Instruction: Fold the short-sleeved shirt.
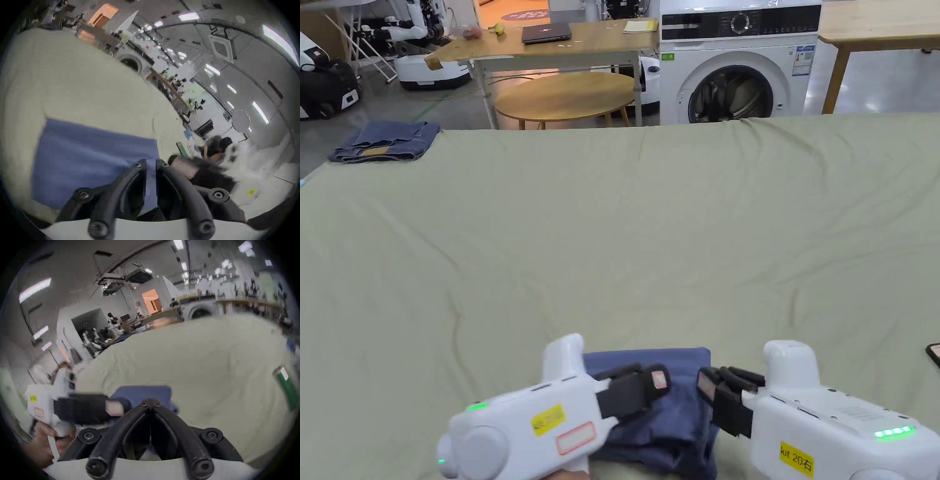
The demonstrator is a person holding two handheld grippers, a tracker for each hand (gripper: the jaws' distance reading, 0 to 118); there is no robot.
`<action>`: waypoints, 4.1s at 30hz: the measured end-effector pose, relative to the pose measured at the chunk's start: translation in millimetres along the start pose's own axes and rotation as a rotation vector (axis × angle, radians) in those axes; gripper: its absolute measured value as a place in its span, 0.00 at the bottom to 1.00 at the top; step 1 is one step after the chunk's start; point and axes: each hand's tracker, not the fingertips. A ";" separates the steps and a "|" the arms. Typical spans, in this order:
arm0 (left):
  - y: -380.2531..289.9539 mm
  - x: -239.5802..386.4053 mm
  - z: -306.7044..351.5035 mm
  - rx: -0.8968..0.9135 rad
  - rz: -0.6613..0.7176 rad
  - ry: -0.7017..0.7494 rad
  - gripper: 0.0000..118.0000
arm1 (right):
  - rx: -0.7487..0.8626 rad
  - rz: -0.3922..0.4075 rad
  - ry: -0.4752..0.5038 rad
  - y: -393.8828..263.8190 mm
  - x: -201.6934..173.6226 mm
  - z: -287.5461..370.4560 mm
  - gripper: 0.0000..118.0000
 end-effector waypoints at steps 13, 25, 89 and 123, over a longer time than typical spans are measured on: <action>-12.8 -149.4 31.7 0.000 0.522 -0.061 0.96 | -0.068 -0.091 -0.067 -20.4 31.5 -22.0 0.00; -13.0 -103.5 -8.8 -0.026 0.513 -0.119 0.27 | -0.024 -0.055 -0.063 -19.9 23.2 -6.7 0.00; 199.4 122.1 58.3 0.464 -0.686 0.577 0.04 | 0.503 0.429 -0.412 201.9 -99.3 61.4 0.00; 183.8 135.7 63.4 0.510 -0.700 0.544 1.00 | 0.542 0.361 -0.450 214.3 -113.4 86.0 0.89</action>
